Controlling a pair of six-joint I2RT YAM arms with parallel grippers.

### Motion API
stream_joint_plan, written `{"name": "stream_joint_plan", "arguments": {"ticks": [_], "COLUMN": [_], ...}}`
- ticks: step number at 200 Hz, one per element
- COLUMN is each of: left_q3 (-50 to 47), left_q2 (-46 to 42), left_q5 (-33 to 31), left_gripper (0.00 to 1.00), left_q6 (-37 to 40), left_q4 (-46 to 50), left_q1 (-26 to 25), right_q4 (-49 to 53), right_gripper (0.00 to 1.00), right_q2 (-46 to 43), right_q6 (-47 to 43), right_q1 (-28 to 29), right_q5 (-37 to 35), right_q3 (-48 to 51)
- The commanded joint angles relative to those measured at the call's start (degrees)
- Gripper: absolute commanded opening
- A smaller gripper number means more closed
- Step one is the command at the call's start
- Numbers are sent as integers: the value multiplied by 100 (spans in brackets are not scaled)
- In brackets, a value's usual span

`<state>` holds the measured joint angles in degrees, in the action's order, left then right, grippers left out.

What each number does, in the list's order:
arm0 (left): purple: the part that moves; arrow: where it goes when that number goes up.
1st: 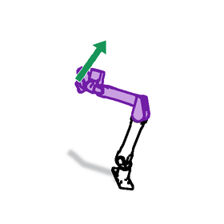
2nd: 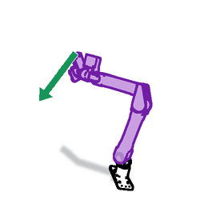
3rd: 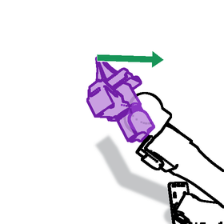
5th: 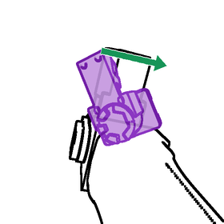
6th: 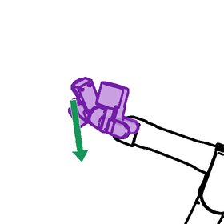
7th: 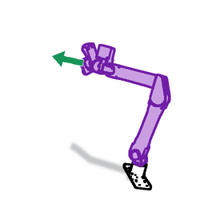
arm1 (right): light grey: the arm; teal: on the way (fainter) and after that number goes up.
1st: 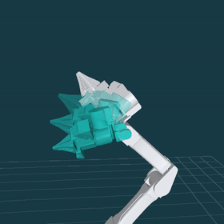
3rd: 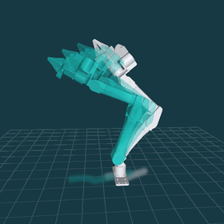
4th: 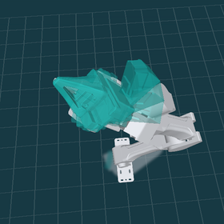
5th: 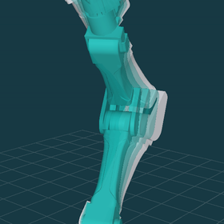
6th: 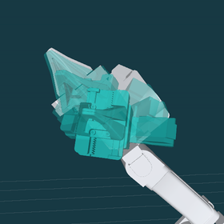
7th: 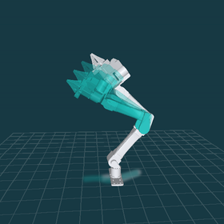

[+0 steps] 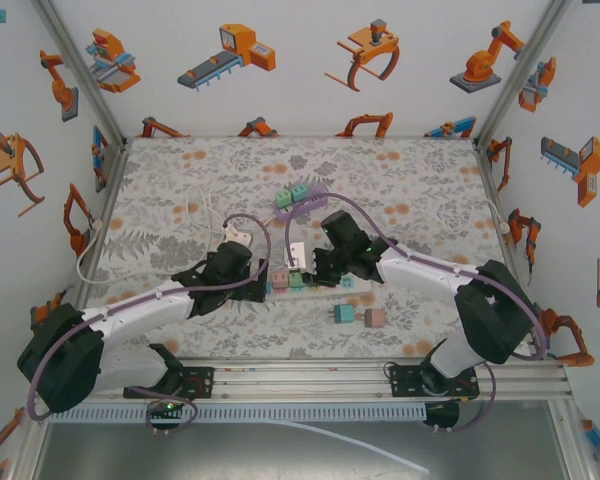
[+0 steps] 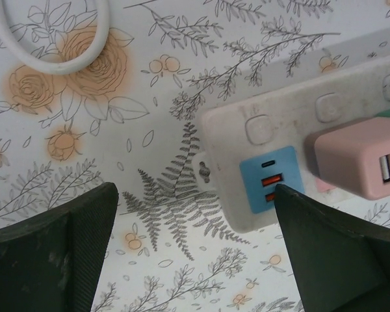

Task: Pull the plug off the socket

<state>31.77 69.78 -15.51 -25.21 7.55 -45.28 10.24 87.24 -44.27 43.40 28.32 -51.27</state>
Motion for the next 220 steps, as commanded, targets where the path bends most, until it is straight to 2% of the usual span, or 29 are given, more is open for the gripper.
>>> {"name": "stream_joint_plan", "arguments": {"ticks": [1, 96, 220], "left_q3": [22, -162, 228], "left_q2": [167, 208, 563], "left_q5": [-82, -457, -685], "left_gripper": [98, 98, 97], "left_q6": [-140, -392, -367], "left_q4": [186, 404, 683], "left_q1": [7, -226, -368], "right_q4": [-35, -123, 69], "right_gripper": [30, 27, 25], "right_q2": [-1, -181, -650], "right_q6": [-55, 93, -61], "right_q1": [-42, -191, -195], "right_q5": [214, 464, 63], "right_q3": [-278, -349, -209]}}
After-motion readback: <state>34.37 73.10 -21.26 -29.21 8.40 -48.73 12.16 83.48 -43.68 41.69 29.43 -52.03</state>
